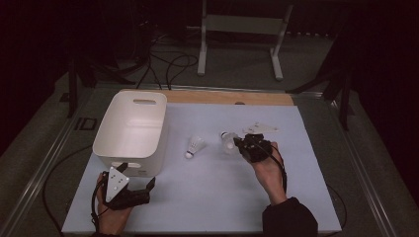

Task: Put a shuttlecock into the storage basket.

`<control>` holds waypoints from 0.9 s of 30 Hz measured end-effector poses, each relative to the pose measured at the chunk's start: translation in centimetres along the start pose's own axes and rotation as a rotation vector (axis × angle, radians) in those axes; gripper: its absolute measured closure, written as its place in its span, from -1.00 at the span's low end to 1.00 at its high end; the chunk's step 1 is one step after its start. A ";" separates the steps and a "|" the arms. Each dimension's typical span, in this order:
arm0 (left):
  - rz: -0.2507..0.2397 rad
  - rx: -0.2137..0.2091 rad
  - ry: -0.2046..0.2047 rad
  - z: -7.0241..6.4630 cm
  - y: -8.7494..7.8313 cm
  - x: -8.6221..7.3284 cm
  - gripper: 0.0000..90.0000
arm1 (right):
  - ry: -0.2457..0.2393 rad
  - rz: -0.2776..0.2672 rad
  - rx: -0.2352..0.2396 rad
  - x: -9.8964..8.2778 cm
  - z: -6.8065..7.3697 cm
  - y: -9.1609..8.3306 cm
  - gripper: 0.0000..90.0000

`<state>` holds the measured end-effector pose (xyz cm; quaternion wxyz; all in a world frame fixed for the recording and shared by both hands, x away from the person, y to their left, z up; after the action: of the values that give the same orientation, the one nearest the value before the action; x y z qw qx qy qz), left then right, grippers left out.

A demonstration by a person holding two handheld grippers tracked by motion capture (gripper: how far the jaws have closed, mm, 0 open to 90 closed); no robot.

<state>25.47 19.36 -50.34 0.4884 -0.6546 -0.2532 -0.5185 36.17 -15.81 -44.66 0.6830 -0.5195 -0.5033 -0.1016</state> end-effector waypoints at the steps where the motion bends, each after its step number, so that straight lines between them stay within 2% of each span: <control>1: 0.000 0.000 -0.001 0.0 0.0 0.0 -1.00 | -0.003 -0.001 0.002 0.1 0.0 0.0 0.98; 27: 0.002 0.000 -0.002 0.0 0.0 0.0 -1.00 | -0.023 -0.038 0.035 2.1 1.2 -0.1 0.98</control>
<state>25.50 19.36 -50.36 0.4886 -0.6553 -0.2529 -0.5176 36.36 -14.05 -42.99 0.6840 -0.4989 -0.5227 -0.0997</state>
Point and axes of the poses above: each handheld gripper's, and its own axes: y roughly forward along the jaws, x roughly out of its top, z roughly to its left, the point moved 4 cm from there along y, roughly forward along the jaws, and after that the axes turned 3 degrees about -y, right-handed, at the moved point
